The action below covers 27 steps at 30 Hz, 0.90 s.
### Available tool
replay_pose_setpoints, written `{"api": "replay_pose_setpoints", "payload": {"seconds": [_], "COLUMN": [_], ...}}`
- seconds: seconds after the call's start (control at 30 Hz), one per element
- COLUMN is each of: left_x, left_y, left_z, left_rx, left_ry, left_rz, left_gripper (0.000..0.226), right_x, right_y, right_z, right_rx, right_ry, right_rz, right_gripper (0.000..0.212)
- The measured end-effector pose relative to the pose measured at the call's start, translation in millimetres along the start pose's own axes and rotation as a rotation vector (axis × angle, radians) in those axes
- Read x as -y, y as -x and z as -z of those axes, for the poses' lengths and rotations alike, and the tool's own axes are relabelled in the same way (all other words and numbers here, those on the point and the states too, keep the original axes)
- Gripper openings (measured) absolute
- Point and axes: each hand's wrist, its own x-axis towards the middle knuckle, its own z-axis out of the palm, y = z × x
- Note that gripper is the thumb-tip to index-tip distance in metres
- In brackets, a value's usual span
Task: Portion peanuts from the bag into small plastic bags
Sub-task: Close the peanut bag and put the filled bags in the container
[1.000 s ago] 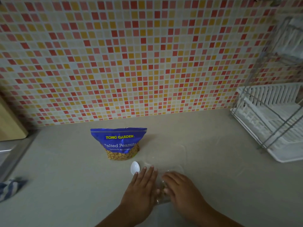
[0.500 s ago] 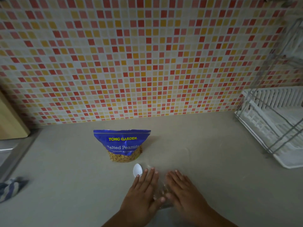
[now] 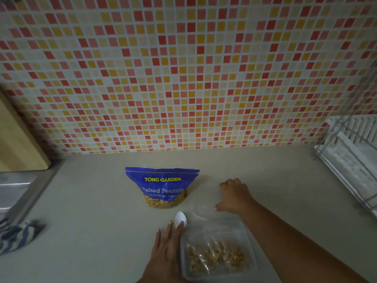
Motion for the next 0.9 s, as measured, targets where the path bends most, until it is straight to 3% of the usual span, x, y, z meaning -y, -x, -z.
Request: {"api": "replay_pose_setpoints", "payload": {"seconds": [0.13,0.2,0.3,0.47,0.57,0.7,0.9], "left_x": [0.4,1.1,3.5,1.5,0.2,-0.5,1.2], "left_y": [-0.2,0.9,1.3,-0.1,-0.1,-0.2,0.2], "left_z": [-1.9,-2.6,-4.0,0.8,2.8,3.3,3.6], "left_rx": [0.011,0.013,0.017,0.071,0.096,0.088,0.113], "left_ry": [0.052,0.049,0.056,0.061,0.047,0.069,0.022], "left_rz": [0.045,0.063,0.069,0.088,0.086,0.097,0.099], "left_gripper": [0.129,0.129,0.128,0.129,0.130,0.128,0.130], "right_x": [-0.9,-3.1,-7.7,-30.1,-31.7,5.1,23.3], "right_y": [-8.4,-9.6,-7.2,2.7,23.8,60.9,72.5], "right_z": [-0.3,-0.2,8.9,61.6,75.8,37.3,-5.9], "right_rx": [0.029,0.011,-0.169,-0.432,-0.217,0.108,0.015], "right_ry": [-0.096,-0.224,-0.484,-0.652,-0.696,-0.638,-0.542], "right_rz": [-0.051,-0.080,-0.055,-0.115,-0.014,0.142,0.107], "right_gripper": [0.075,0.051,0.010,0.013,0.018,0.018,0.018]}}
